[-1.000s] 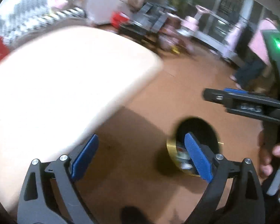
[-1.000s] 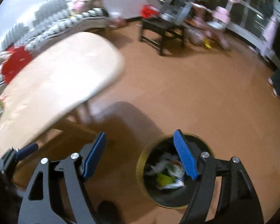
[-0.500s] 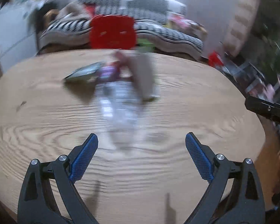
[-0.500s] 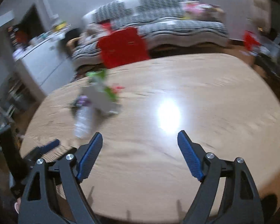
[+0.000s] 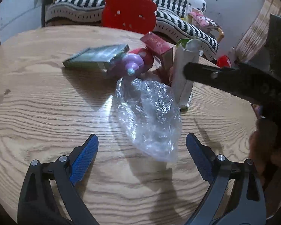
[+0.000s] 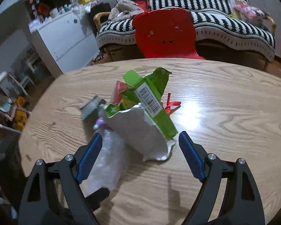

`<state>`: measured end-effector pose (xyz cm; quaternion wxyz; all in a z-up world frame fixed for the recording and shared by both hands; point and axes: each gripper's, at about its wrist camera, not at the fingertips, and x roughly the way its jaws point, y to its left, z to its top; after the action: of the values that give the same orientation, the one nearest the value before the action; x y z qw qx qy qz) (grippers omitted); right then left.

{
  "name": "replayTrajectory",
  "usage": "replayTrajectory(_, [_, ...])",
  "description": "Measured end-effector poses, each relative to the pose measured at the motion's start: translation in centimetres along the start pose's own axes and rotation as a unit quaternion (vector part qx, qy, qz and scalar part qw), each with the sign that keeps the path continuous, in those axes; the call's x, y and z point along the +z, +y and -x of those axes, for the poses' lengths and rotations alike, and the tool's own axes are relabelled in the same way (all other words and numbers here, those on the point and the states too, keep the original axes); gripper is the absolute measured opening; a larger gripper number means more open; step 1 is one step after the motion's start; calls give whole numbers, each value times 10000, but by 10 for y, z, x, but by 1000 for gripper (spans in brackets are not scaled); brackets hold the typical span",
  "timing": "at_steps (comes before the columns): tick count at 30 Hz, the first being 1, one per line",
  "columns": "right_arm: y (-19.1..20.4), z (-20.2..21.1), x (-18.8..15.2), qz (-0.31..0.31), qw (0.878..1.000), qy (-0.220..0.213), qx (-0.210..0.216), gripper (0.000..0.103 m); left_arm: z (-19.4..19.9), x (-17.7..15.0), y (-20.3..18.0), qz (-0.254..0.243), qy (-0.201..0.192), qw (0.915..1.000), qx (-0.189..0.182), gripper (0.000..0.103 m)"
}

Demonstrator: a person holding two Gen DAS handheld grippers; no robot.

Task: Collect trash
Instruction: 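Grasp the clear plastic bag with the left tool while the right tool grasps the green-white paper cup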

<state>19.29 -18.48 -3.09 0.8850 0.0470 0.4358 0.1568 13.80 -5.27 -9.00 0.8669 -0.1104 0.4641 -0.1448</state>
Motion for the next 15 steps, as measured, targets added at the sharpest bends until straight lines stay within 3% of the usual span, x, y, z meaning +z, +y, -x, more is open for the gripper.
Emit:
replayTrajectory(4, [-3,-10,7,59,10000,38,26,80,-10,8,-8,25,-27,10000,79,92])
replayTrajectory(6, [-3,-12,10,92,10000,9,-8,67,-13,11,-16,-7,-41,9999,133,91])
replayTrajectory(7, [-4,-14,10,94,9999,49,36,63,-15,11,-17,-39,-36,9999,153,86])
replayTrajectory(8, [-4,-16,8,100,9999,84,62,51,-16,11,-20,-85,-41,9998,182,79])
replayTrajectory(9, [-4,-15,6,136,9999,50,38,49,-18,10,-23,-154,-33,9995,256,67])
replayTrajectory(10, [-3,-13,5,193,9998,27,-16,47,-17,8,-25,-273,-87,9989,376,47])
replayTrajectory(12, [-2,-8,1,225,9997,-14,-108,44,-18,4,-23,-306,-1,9987,419,23])
replayTrajectory(15, [-5,5,-4,160,9997,-122,-160,40,-7,1,-19,-254,-58,9984,494,12])
